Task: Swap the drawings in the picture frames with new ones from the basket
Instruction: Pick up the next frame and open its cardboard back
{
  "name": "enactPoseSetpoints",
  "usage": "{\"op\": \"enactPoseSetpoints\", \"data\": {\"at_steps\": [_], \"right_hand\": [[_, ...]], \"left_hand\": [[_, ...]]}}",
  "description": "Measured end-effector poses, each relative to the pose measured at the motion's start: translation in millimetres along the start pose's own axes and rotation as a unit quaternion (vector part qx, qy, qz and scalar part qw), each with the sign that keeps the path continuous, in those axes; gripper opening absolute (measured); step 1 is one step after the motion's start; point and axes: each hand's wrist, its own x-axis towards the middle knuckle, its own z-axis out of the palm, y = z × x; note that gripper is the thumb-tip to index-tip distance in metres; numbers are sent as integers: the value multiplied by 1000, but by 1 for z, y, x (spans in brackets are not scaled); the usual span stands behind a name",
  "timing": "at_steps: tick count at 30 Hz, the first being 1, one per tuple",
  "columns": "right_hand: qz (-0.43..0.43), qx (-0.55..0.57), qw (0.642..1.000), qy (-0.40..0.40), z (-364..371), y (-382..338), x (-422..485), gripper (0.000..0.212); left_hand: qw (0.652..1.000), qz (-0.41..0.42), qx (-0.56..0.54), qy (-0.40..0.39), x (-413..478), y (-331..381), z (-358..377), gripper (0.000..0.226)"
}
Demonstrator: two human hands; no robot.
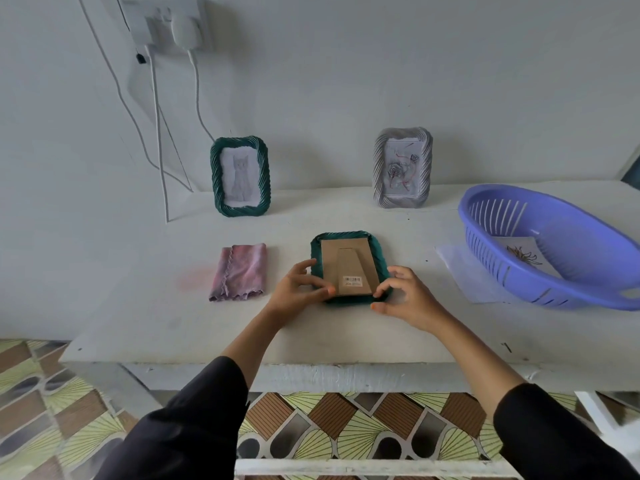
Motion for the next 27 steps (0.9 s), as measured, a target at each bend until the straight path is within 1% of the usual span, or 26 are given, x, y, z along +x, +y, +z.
{"op": "enactPoseSetpoints", "data": {"at_steps": [1,3,6,7,9,11,14,16,20,27], "right_hand": [[6,14,1000,-17,-4,-1,2,24],[16,41,999,-20,-12,-4,10,22],[31,67,996,47,-22,-12,31,19],[33,57,995,69,-24,-14,40,21],[45,8,995,86,-24,-13,56,27],[70,-62,993,78,-21,-8,70,33],[79,-104,990,60,-15,2,82,36],[73,-138,986,64,-11,7,83,36],[58,-150,982,97,-6,11,83,36],[55,-156,981,106,-4,15,84,37]], "left_hand": [[999,-7,-34,27,3,2,0,7],[996,-19,-26,88,15,6,2,13],[989,-68,21,132,40,9,8,26],[986,-85,26,139,47,9,9,28],[982,-103,37,152,59,7,12,30],[978,-109,50,170,65,7,15,27],[973,-108,56,194,71,7,17,24],[972,-108,57,201,74,5,18,22],[967,-122,59,214,78,3,19,20],[964,-140,48,221,79,6,20,18]]}}
